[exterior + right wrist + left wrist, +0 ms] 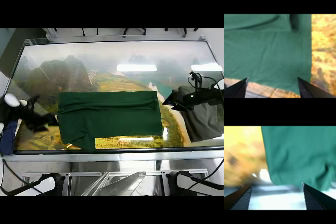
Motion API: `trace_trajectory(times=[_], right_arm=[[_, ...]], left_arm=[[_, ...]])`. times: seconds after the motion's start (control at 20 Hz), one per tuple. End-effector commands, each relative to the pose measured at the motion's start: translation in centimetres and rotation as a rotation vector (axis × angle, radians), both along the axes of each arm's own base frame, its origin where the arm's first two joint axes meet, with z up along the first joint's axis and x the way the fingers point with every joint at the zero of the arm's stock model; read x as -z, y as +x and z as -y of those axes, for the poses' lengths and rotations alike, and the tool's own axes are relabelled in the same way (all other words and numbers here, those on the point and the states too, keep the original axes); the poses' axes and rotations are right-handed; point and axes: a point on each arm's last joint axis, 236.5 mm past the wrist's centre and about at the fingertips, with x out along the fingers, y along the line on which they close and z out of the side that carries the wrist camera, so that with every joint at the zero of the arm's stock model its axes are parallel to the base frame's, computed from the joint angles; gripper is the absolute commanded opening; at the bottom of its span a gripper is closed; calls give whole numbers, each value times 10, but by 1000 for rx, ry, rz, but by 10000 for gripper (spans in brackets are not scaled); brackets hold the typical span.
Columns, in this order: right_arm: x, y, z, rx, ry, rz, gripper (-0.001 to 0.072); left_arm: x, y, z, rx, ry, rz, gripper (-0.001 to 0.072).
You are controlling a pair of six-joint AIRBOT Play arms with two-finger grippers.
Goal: Fold the shirts.
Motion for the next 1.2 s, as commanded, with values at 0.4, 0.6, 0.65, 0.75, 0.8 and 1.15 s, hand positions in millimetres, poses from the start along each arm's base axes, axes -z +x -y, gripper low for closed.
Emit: trace_trajectory(times=[0.4, 0.6, 0.65, 0.75, 0.8, 1.15], right_arm=[[-19, -10, -51, -97, 86, 18, 697], [-19, -10, -51, -91, 88, 13, 697], [-19, -10, -51, -88, 89, 11, 697], [-19, -10, -51, -88, 88, 11, 696], [-19, -10, -51, -88, 88, 11, 697], [27, -41, -14, -123, -96, -113, 697]], left_arm=[[58, -67, 41, -233, -262, -42, 691], [67, -44, 55, -242, -243, 44, 687], [68, -41, 57, -225, -230, 58, 557], [67, -35, 58, -199, -216, 79, 189], [64, -31, 58, -188, -214, 93, 45], [-11, -13, 50, -161, -200, 261, 15]])
